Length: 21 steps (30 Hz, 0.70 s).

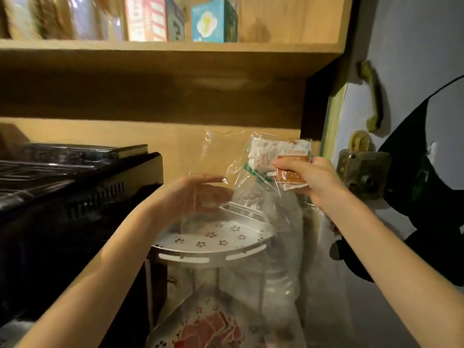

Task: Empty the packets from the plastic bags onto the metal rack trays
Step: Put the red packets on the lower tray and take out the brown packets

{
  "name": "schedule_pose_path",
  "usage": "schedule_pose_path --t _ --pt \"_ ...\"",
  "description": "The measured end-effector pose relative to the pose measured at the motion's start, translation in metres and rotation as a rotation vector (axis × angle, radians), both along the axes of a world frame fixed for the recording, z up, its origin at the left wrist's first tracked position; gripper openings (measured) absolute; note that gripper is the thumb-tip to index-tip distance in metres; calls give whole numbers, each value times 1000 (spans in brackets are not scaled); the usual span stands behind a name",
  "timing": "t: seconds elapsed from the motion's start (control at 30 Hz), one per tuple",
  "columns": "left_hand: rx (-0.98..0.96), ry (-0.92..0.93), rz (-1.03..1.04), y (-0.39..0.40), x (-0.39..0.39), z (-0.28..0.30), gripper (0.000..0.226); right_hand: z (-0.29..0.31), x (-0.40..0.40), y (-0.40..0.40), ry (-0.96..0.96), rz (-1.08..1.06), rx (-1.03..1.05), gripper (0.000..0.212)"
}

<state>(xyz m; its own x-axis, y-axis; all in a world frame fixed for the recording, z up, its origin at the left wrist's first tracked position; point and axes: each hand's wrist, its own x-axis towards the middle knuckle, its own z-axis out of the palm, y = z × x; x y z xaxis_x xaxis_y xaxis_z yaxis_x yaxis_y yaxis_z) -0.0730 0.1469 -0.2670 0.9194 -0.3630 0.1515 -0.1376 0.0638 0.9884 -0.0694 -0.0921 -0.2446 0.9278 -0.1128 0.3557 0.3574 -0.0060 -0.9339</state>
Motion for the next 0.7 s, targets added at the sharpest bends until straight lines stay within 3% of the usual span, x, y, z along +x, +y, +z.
schedule_pose_path --t 0.3,0.53,0.7 --pt "51 -292 167 19 33 87 23 71 36 21 -237 27 65 18" --pt "39 -708 544 36 51 121 20 103 74 50 -388 62 166 20" --pt "36 -637 562 50 65 102 23 84 103 59 -361 103 152 22"
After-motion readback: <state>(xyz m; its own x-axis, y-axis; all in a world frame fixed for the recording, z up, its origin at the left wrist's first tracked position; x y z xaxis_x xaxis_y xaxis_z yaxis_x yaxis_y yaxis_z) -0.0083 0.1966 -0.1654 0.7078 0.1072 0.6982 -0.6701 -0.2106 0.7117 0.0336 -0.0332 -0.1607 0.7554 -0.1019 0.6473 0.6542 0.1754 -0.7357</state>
